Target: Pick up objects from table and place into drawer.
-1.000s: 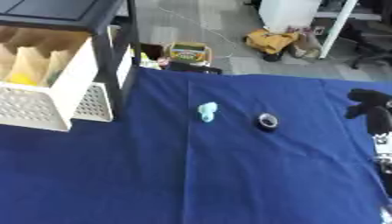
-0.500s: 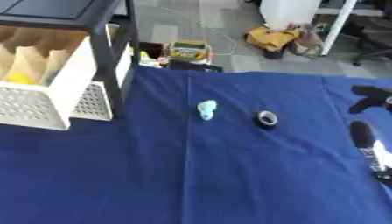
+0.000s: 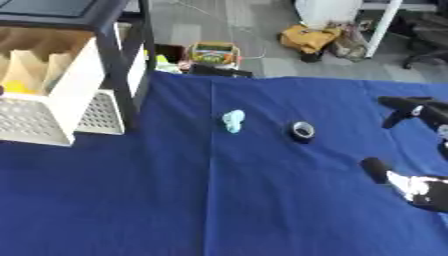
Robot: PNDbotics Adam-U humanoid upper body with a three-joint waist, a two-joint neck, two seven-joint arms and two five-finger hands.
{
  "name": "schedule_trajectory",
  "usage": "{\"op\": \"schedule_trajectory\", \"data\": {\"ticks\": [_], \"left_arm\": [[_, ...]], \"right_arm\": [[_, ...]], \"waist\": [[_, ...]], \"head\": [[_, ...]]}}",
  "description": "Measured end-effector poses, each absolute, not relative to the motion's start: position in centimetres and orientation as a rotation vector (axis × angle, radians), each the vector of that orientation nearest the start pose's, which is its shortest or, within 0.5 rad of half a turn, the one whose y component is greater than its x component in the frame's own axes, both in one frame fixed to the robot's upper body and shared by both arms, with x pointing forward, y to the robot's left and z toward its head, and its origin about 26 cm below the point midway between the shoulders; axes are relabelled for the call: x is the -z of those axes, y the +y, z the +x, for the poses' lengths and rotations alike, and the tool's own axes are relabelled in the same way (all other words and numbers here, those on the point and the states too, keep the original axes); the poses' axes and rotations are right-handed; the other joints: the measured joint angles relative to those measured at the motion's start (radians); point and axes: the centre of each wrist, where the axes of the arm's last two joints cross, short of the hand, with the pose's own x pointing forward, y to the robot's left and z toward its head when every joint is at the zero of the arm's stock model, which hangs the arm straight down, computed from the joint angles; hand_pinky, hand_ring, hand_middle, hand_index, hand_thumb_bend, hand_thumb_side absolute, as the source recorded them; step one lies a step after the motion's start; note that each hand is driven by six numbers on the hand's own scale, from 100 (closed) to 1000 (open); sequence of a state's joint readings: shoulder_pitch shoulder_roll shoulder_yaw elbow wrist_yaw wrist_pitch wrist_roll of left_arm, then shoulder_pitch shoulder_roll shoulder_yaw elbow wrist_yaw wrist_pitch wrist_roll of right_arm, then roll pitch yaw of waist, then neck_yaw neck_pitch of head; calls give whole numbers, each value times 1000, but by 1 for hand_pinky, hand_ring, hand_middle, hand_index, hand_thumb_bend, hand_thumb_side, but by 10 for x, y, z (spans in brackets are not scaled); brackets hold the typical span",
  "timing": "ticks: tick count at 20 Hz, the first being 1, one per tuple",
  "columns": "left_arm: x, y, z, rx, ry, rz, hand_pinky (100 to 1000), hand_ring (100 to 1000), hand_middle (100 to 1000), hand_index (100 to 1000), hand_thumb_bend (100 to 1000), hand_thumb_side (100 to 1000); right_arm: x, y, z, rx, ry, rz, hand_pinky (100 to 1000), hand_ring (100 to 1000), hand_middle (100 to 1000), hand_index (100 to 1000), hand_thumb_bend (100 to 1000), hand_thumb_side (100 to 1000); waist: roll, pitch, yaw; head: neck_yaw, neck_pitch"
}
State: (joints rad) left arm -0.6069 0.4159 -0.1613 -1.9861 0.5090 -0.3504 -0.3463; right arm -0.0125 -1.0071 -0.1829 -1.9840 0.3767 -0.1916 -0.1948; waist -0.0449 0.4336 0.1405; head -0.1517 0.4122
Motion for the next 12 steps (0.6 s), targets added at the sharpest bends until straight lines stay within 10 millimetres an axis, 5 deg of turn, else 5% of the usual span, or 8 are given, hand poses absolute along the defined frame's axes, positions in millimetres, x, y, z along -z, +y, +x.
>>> {"op": "schedule_trajectory", "data": {"ticks": [12], "left_arm": [[-272,196,311,-1053,3094,939,852,381,560,833,100,735]], "right_arm": [[-291,-381,266,-1178,-1963,-1205,728,834,603,966,499,753]], "waist": [[-1,13,-1]], "head": [[-12,-9]]}}
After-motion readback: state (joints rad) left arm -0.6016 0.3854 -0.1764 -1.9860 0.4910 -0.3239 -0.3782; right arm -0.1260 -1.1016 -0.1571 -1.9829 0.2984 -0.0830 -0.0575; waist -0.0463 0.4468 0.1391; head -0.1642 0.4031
